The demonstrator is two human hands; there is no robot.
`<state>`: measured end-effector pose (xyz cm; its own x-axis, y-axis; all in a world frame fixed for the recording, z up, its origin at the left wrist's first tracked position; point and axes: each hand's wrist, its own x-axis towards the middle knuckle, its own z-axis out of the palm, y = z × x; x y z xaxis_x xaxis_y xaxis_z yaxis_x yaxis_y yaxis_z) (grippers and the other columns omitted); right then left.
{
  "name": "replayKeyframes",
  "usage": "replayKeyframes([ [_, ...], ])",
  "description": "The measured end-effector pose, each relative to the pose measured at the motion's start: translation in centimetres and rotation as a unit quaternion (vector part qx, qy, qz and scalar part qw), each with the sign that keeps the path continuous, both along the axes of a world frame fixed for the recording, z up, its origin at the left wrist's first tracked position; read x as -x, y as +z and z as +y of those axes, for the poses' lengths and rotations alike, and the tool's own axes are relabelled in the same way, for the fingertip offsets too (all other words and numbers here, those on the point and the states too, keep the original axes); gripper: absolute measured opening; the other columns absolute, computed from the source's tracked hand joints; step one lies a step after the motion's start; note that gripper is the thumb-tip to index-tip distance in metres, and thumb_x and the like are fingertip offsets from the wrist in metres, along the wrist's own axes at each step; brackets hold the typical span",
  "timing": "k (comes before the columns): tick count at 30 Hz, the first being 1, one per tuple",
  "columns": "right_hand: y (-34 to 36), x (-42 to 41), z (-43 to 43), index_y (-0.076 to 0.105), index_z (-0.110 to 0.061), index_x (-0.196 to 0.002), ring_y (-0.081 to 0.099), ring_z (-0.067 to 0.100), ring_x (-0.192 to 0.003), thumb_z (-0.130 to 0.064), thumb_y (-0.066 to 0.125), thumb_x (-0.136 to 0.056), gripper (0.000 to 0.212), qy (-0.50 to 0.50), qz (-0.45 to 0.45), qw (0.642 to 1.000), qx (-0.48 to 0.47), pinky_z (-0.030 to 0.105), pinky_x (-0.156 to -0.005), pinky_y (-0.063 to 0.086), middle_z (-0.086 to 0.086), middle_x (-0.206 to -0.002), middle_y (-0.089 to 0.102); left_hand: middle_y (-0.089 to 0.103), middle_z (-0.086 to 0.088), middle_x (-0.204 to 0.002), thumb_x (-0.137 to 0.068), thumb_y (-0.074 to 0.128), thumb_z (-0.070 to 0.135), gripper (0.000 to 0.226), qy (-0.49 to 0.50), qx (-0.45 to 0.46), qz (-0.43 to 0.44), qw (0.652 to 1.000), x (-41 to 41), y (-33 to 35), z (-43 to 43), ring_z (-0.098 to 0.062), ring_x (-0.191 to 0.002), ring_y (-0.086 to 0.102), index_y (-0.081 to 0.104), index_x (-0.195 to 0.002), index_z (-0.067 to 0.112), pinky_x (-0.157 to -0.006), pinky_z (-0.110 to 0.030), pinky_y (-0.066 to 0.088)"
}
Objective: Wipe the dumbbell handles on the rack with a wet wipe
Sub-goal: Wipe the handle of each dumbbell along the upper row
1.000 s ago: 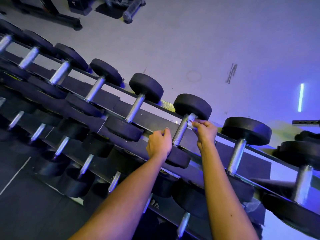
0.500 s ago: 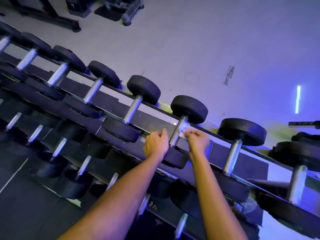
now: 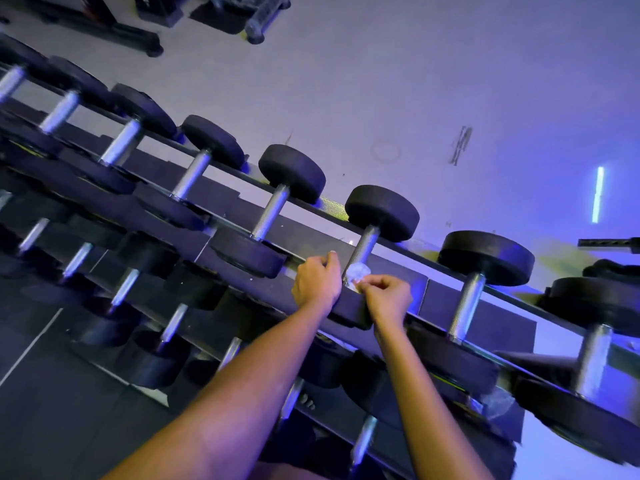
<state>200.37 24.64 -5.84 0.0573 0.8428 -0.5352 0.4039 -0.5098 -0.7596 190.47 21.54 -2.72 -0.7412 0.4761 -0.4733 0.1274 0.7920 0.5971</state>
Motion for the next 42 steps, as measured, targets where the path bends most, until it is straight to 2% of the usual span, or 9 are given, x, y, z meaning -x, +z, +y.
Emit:
replayKeyframes([
  [9,2.3,3.7,5.8,0.074,-0.011,-0.071,0.061,0.022,-0.071,-0.012,0.069,-0.074,0.006,-0.057,-0.054,0.986,-0.144,0.027,-0.065,0.044,0.002,-0.067,0.066,0.063,-0.008,-0.09,-0.096,0.038,0.042,0.042,-0.003,-0.004,0.0,1.0,-0.1,0.1,-0.2,-0.026,-0.079,0.05,0.065,-0.079,0.015,-0.074,-0.033,0.038],
  [13,1.9,3.7,6.2,0.073,-0.011,-0.072,0.062,0.024,-0.072,-0.015,0.073,-0.076,0.006,-0.045,-0.07,0.986,-0.148,0.03,-0.068,0.049,0.007,-0.074,0.071,0.063,-0.006,-0.086,-0.097,0.038,0.042,0.042,-0.002,-0.007,0.0,1.0,-0.1,-0.1,-0.2,-0.026,-0.078,0.054,0.064,-0.076,0.016,-0.071,-0.032,0.038],
  [18,1.0,2.9,2.8,0.07,-0.01,-0.065,0.058,0.025,-0.065,-0.015,0.068,-0.075,0.011,0.049,-0.109,0.987,-0.11,0.026,-0.06,0.04,0.007,-0.065,0.066,0.067,-0.013,-0.099,-0.096,0.039,0.042,0.042,0.002,0.001,0.01,1.0,0.0,-0.2,-0.1,-0.031,-0.085,0.054,0.068,-0.083,0.015,-0.072,-0.033,0.037],
  [26,1.2,2.8,2.4,0.074,-0.009,-0.078,0.062,0.027,-0.082,-0.016,0.068,-0.081,0.01,0.082,-0.105,0.978,-0.158,0.029,-0.07,0.042,0.01,-0.086,0.068,0.067,-0.011,-0.102,-0.096,0.037,0.047,0.047,-0.007,0.006,0.007,1.0,0.1,-0.6,0.0,-0.031,-0.092,0.058,0.069,-0.092,0.014,-0.073,-0.034,0.039],
  [31,2.4,4.7,5.5,0.07,-0.006,-0.1,0.056,0.038,-0.095,-0.02,0.056,-0.094,0.021,0.145,-0.186,0.949,-0.211,0.036,-0.073,0.042,0.017,-0.105,0.057,0.066,-0.006,-0.092,-0.096,0.038,0.048,0.046,-0.007,-0.01,0.0,1.0,0.0,-1.0,-0.1,-0.023,-0.082,0.057,0.067,-0.085,0.015,-0.071,-0.033,0.041],
  [34,2.7,4.3,5.3,0.071,-0.008,-0.099,0.055,0.041,-0.094,-0.021,0.055,-0.093,0.022,0.213,-0.209,0.935,-0.193,0.035,-0.074,0.04,0.017,-0.107,0.056,0.067,-0.007,-0.098,-0.096,0.037,0.052,0.046,-0.001,-0.014,-0.004,1.0,0.1,-1.2,-0.1,-0.025,-0.09,0.059,0.066,-0.094,0.017,-0.076,-0.036,0.045],
  [36,2.5,4.0,4.1,0.073,-0.01,-0.09,0.057,0.042,-0.092,-0.019,0.057,-0.088,0.019,0.263,-0.207,0.926,-0.176,0.034,-0.074,0.043,0.018,-0.101,0.061,0.065,-0.008,-0.112,-0.095,0.036,0.054,0.046,0.01,-0.019,-0.013,1.0,0.1,-1.0,0.0,-0.029,-0.105,0.058,0.062,-0.114,0.021,-0.087,-0.04,0.045],
  [39,2.1,3.2,2.4,0.071,-0.012,-0.076,0.061,0.037,-0.085,-0.018,0.062,-0.082,0.013,0.286,-0.187,0.932,-0.117,0.03,-0.071,0.047,0.015,-0.084,0.067,0.058,-0.007,-0.129,-0.096,0.033,0.056,0.054,0.011,-0.022,-0.025,0.999,0.2,-0.6,0.0,-0.03,-0.12,0.052,0.038,-0.143,0.03,-0.095,-0.042,0.038],
  [42,1.4,2.3,2.5,0.072,-0.015,-0.069,0.065,0.028,-0.08,-0.019,0.072,-0.074,0.007,0.258,-0.146,0.953,-0.066,0.03,-0.075,0.051,0.008,-0.077,0.071,0.058,-0.005,-0.126,-0.097,0.03,0.057,0.058,0.005,-0.027,-0.028,0.999,0.1,-0.5,0.0,-0.029,-0.119,0.051,0.027,-0.149,0.031,-0.095,-0.041,0.037],
])
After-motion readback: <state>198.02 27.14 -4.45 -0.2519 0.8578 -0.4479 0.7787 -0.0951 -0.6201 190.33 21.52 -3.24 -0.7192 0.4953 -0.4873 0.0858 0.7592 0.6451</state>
